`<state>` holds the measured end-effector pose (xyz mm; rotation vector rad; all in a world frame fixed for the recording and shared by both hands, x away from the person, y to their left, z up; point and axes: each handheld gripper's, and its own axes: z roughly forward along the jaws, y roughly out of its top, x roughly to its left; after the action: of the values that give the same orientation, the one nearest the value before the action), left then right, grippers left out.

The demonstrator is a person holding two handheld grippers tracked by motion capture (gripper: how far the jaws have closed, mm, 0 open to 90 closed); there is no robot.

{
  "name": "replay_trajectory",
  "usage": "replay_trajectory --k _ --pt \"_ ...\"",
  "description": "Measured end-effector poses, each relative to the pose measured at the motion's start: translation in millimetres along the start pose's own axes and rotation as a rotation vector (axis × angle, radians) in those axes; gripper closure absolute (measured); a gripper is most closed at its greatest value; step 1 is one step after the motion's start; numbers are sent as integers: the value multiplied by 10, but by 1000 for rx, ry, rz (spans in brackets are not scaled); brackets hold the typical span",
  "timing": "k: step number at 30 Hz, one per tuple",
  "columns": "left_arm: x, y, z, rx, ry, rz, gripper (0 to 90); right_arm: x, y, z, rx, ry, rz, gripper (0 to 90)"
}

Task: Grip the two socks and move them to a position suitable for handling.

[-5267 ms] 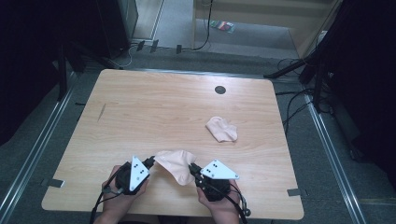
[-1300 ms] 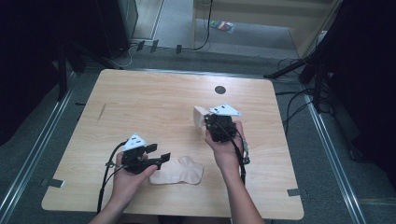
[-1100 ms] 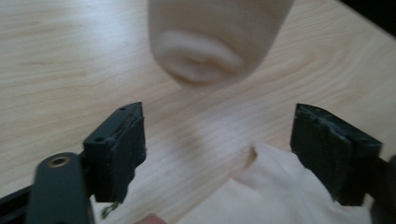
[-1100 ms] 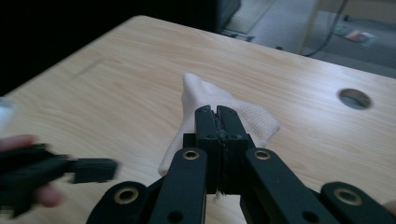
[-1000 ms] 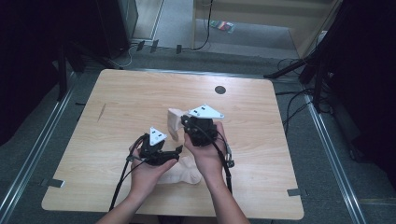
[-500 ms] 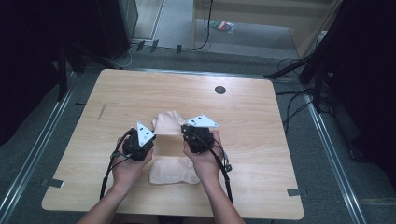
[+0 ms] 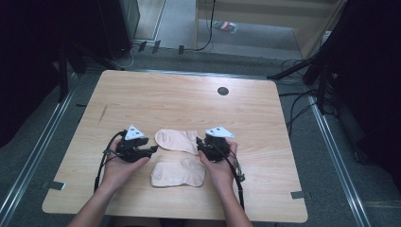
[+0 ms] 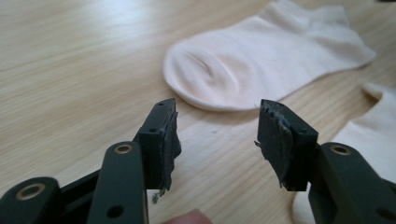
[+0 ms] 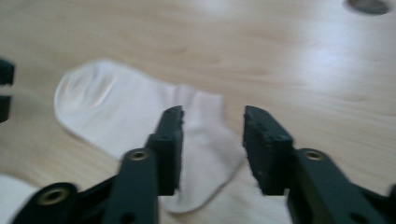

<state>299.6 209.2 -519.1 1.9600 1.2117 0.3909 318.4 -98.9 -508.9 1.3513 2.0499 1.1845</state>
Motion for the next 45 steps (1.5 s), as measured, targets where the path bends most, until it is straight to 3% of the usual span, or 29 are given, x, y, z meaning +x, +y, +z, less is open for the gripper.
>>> replay_trajectory --k 2,5,7,9,14,16,22,26,28,31,40,45 --pt "83 20 -23 -27 -8 -67 472 -135 15 -71 -30 -13 48 585" --pt "148 63 49 -31 13 -126 481 -253 8 -67 -11 -33 92 614" --pt "170 84 137 -35 45 -145 497 -248 -12 -12 13 -30 82 624" --pt "204 99 240 -20 46 -180 510 -204 -42 77 50 -14 60 619" --pt "205 118 399 0 57 -199 536 -124 -110 260 109 5 36 604" --pt "214 122 437 5 54 -195 555 -118 -128 299 117 7 49 606" --pt "184 133 524 12 52 -176 656 -51 -162 358 141 -17 -14 646" --pt "126 125 523 29 47 -123 797 -18 -182 363 149 -46 -44 714" --pt "91 114 510 30 34 -75 900 -11 -190 355 148 -42 -43 805" --pt "72 115 453 7 14 -74 900 4 -196 339 148 -42 -57 874" --pt "-19 143 199 -66 -2 -60 900 -5 -108 144 87 -30 -49 886" --pt "-81 148 29 -112 -19 -62 900 34 -31 -25 51 -18 -71 886"
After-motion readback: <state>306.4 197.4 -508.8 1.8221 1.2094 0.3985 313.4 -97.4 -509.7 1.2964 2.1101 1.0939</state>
